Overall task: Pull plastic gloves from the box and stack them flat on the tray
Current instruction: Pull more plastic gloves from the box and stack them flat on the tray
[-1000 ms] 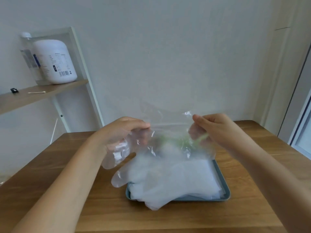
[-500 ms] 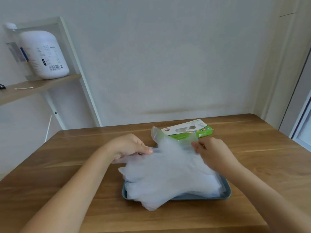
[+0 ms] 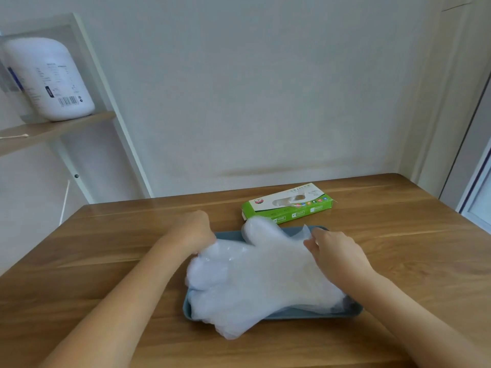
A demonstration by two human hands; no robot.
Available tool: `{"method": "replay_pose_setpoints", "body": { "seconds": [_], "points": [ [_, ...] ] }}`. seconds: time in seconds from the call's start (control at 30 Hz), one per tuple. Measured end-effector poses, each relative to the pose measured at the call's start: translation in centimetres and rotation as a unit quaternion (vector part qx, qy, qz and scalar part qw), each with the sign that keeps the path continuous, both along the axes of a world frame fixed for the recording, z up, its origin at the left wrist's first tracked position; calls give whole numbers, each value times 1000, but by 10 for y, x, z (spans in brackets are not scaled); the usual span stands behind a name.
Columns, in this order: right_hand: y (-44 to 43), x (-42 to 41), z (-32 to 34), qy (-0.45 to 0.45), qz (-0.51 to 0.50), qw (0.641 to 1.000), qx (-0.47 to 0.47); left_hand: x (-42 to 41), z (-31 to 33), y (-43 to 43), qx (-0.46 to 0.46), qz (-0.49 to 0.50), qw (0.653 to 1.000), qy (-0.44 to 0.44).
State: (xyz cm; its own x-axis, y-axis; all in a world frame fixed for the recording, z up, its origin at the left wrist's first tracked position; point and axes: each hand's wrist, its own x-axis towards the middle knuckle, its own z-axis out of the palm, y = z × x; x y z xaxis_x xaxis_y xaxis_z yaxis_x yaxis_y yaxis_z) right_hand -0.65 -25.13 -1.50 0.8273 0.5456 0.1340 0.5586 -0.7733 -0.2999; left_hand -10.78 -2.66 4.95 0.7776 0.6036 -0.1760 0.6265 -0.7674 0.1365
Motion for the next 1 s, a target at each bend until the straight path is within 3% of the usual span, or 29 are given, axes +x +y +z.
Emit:
{"method": "replay_pose_setpoints", "body": {
  "seconds": [0.07, 0.17, 0.23, 0.3, 0.37, 0.47, 0.53, 0.63, 0.73, 0.87, 1.0],
  "points": [
    [0, -2, -3, 3, 1, 1000, -1, -3, -2, -11, 79, -35, 992, -88],
    [0, -3, -3, 1, -5, 1000, -3, -7, -15, -45, 52, -144, 970, -190],
    [0, -5, -3, 4, -12, 1000, -5, -9, -31, -66, 9, -226, 964, -142],
    [0, -10, 1, -6, -24, 1000, -1, -11, -50, -78, -24, -263, 964, -41],
    [-2, -16, 4, -69, -16, 997, 39, -12, -66, -78, -35, -276, 960, 22],
    [-1, -26, 4, -119, 97, 980, 124, -11, -77, -74, -41, -285, 957, 34],
    [7, -31, -5, -45, 190, 972, 128, -11, -78, -73, -46, -290, 956, 26],
    [19, -33, -21, 88, 227, 963, 116, -11, -81, -72, -44, -298, 953, 10],
    [18, -29, -26, 138, 215, 964, 69, -11, -85, -70, -58, -277, 959, -3],
    [8, -27, -25, 70, 223, 967, -99, -16, -87, -64, -45, -271, 962, 2],
    [-1, -24, -18, 54, 231, 953, -190, -25, -81, -48, -33, -261, 964, 34]
  ]
}}
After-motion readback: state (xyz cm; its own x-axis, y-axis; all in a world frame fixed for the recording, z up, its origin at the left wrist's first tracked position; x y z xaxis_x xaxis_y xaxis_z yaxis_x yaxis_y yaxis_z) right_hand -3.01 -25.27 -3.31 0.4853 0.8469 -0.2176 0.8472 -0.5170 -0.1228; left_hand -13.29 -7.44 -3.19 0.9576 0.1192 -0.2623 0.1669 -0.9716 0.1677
